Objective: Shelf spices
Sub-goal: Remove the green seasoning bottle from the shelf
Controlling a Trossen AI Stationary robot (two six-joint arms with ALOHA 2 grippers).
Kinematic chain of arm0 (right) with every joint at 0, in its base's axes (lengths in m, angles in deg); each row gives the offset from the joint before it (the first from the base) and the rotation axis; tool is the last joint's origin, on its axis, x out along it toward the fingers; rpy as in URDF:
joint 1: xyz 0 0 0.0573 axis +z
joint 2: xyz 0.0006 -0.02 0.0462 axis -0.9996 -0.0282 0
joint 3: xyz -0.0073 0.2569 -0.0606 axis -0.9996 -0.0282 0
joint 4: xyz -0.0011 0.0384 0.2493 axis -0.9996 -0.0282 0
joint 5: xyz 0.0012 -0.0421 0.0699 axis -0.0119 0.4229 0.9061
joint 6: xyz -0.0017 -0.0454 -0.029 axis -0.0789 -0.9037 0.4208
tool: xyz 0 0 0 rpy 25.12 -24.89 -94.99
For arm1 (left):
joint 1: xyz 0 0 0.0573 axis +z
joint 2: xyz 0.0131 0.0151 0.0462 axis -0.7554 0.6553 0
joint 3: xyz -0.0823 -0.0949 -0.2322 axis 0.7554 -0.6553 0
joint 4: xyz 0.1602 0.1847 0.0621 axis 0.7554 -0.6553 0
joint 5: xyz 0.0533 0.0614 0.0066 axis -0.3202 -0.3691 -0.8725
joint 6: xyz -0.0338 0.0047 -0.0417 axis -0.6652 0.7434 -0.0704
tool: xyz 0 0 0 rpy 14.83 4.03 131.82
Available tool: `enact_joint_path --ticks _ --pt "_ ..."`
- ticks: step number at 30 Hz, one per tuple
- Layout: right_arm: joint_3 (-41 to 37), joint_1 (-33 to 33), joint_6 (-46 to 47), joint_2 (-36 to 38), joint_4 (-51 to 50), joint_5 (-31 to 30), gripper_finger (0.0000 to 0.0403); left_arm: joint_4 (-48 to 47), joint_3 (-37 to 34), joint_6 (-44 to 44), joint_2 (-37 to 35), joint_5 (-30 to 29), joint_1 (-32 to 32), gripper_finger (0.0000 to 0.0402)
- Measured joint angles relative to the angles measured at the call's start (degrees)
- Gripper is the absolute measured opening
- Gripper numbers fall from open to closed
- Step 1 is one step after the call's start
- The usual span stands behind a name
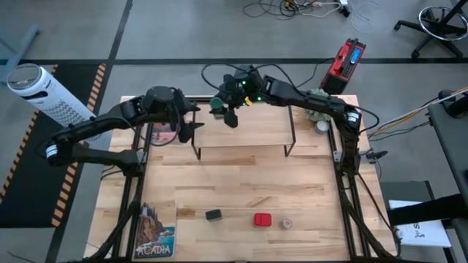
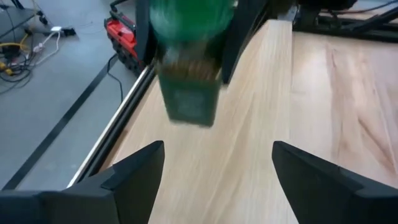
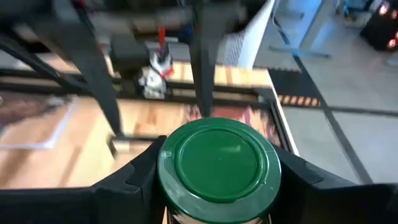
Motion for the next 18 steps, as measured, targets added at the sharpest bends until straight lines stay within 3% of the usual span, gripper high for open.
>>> enact_joint_path --ticks 8,12,18 --pt "10.4 3.2 -1.0 0.0 -11.4 -0.2 0.0181 -2.4 0.0 -3.2 -2.5 1.6 -2.3 0.0275" --pt "10.7 6.8 -1.6 0.1 -12.0 -0.6 0.0181 -3.4 0.0 -4.8 -3.2 1.6 -4.9 0.0278" --pt "10.7 13.2 -2.0 0.9 -14.0 -6.7 0.0181 -4.9 0.0 -7.5 -3.7 1.5 -9.8 0.0280"
